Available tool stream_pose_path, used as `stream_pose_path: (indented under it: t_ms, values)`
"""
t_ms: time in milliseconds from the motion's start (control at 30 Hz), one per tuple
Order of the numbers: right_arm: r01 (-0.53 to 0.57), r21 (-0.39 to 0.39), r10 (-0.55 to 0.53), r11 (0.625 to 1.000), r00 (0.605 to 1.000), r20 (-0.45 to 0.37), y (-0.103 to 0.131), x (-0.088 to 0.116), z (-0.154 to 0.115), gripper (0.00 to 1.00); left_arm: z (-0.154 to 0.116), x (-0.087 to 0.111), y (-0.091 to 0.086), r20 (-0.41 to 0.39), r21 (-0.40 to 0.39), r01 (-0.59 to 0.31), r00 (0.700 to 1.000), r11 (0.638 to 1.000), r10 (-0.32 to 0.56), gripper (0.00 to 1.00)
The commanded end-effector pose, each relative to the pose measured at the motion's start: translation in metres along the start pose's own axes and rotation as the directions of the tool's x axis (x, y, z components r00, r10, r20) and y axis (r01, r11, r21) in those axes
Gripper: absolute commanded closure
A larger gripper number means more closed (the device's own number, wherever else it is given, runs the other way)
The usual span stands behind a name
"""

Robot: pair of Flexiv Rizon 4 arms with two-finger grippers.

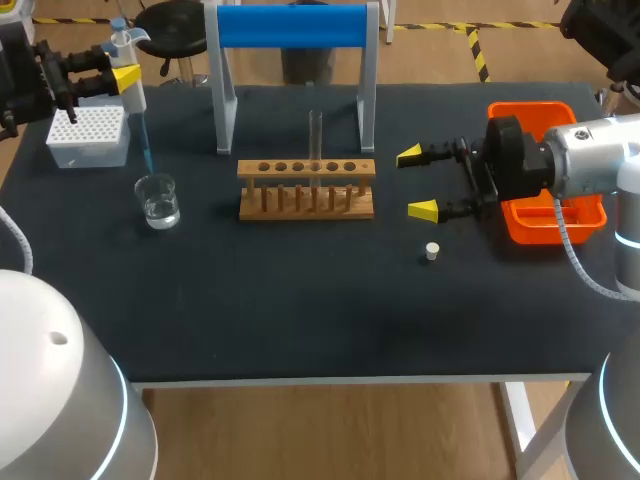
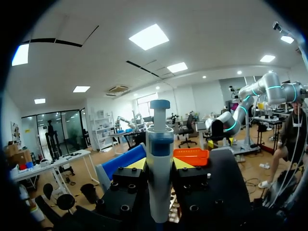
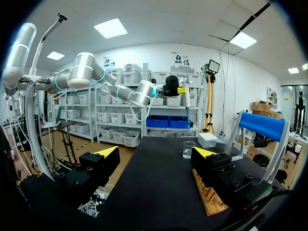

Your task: Invert the test tube, pick up the pipette, mount the tip to pipette, aspirate from beaker and dispense into the tube, eject the tip, return the pipette, and cap with the stopper.

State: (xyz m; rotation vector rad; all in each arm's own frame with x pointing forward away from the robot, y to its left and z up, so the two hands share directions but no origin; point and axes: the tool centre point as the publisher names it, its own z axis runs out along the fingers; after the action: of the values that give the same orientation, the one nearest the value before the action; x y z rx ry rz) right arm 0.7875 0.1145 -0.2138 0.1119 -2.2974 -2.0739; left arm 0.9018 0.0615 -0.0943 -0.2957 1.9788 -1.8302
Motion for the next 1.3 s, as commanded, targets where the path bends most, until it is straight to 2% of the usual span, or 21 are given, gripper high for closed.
stream_pose_path:
  t_ms: [33, 133, 200, 533, 733, 800, 900, 1133, 1300]
  values:
    - [0.000, 0.002, 0.000, 1.000, 1.000, 0.002, 0.000, 0.001, 0.000, 0.00, 0.000, 0.001, 0.000, 0.002, 0.000, -0.001, 1.000, 1.000, 0.001, 1.00]
    - [-0.001, 0.004, 0.001, 1.000, 1.000, -0.001, 0.003, 0.007, 0.010, 0.00, 0.000, 0.001, 0.000, 0.002, 0.000, -0.001, 1.000, 1.000, 0.001, 1.00]
    - [0.007, 0.041, -0.007, 0.999, 1.000, 0.000, 0.005, 0.010, 0.024, 0.00, 0.000, 0.001, 0.000, 0.002, 0.000, -0.001, 1.000, 1.000, 0.001, 1.00]
    - [-0.007, 0.125, 0.003, 0.992, 1.000, 0.025, 0.012, 0.016, 0.093, 0.00, 0.000, 0.001, 0.000, 0.002, 0.000, -0.001, 1.000, 1.000, 0.001, 1.00]
    - [-0.018, 0.174, 0.004, 0.985, 0.997, 0.081, 0.012, 0.015, 0.136, 0.00, 0.000, 0.001, 0.000, 0.002, 0.000, -0.001, 1.000, 1.000, 0.001, 1.00]
    - [0.031, 0.241, -0.057, 0.970, 0.993, 0.104, 0.012, 0.015, 0.150, 0.00, 0.000, 0.001, 0.000, 0.002, 0.000, -0.001, 1.000, 1.000, 0.001, 1.00]
    - [0.014, 0.240, -0.043, 0.971, 0.992, 0.115, 0.011, 0.015, 0.170, 0.00, 0.000, 0.001, 0.000, 0.002, 0.000, -0.001, 1.000, 1.000, 0.001, 1.00]
    - [-0.009, 0.289, -0.039, 0.957, 0.987, 0.157, 0.003, 0.011, 0.199, 0.00, 0.000, 0.001, 0.000, 0.002, 0.000, -0.001, 1.000, 1.000, 0.001, 1.00]
    - [-0.035, 0.314, -0.023, 0.949, 0.983, 0.180, -0.012, 0.000, 0.212, 0.00, 0.000, 0.001, 0.000, 0.002, 0.000, -0.001, 1.000, 1.000, 0.001, 1.00]
